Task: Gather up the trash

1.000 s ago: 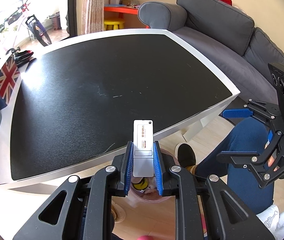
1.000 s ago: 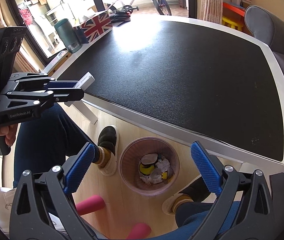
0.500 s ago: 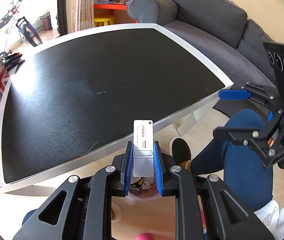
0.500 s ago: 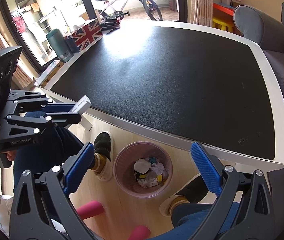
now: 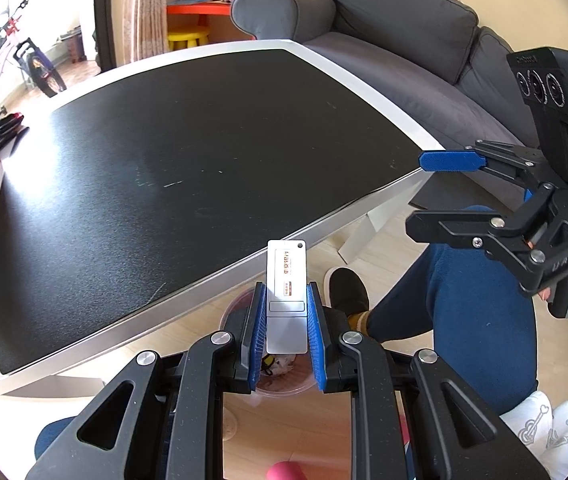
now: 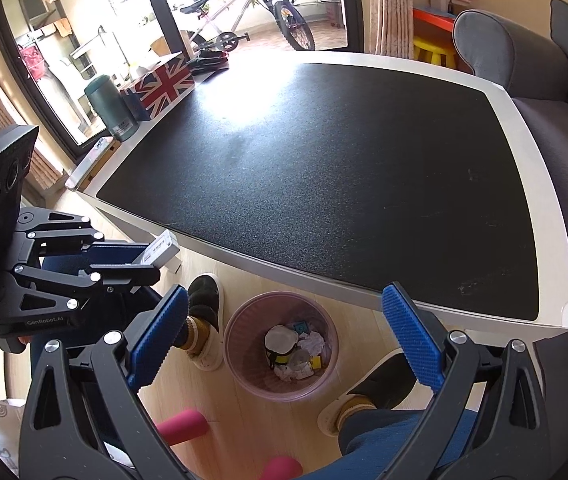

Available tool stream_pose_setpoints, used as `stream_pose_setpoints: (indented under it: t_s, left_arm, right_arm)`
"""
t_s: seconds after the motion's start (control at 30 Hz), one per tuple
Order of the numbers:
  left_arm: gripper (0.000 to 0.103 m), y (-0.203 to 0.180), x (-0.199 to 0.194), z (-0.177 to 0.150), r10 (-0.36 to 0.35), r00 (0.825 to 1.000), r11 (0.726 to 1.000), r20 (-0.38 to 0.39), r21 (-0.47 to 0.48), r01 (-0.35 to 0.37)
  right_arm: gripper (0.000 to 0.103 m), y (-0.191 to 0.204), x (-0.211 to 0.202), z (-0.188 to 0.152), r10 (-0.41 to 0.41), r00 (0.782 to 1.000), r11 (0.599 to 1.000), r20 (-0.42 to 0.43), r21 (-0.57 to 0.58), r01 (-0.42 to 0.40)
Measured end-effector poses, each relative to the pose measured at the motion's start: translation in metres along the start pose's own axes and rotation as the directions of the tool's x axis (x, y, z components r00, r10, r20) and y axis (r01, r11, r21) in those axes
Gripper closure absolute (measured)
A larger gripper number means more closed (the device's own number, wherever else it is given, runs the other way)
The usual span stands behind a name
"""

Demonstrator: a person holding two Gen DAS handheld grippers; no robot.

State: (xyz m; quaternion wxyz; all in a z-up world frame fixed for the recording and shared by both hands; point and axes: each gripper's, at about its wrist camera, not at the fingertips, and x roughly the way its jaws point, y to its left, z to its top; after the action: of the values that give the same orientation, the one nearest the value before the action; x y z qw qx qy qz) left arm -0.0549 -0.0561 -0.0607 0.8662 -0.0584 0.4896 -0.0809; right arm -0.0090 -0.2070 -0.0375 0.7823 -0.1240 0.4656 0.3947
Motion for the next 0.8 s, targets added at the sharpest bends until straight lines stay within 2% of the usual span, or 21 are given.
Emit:
stream_pose_setpoints:
  t_s: [0.03, 0.1, 0.13, 0.17, 0.8]
  left_arm:
    - [0.082, 0.000, 0.000, 0.000, -0.003, 1.000, 1.000, -0.001, 0.002, 0.003]
    - [0.065, -0.001, 0.001, 0.001, -0.009, 1.000, 1.000, 0.002, 0.006, 0.009]
    - [0.031, -0.001, 0.000, 0.001, -0.013, 1.000, 1.000, 0.011, 0.002, 0.013]
    - [0.008, 0.001, -0.003, 0.001, -0.024, 0.999, 1.000, 0.038, -0.008, 0.025]
    - [0.007, 0.016, -0.014, 0.005, 0.040, 0.997, 0.996, 0.069, -0.085, -0.034]
  right_arm:
    - [0.007, -0.001, 0.000, 0.000, -0.001, 1.000, 1.000, 0.001, 0.001, 0.001]
    - [0.007, -0.001, -0.001, 0.001, -0.002, 1.000, 1.000, 0.003, 0.003, 0.002]
    - [0.007, -0.002, -0.001, 0.002, -0.004, 1.000, 1.000, 0.004, 0.004, 0.004]
    - [0.007, -0.002, -0.001, 0.002, -0.006, 1.000, 1.000, 0.004, 0.005, 0.006]
    - [0.007, -0.003, -0.002, 0.001, -0.007, 1.000, 1.000, 0.007, 0.009, 0.007]
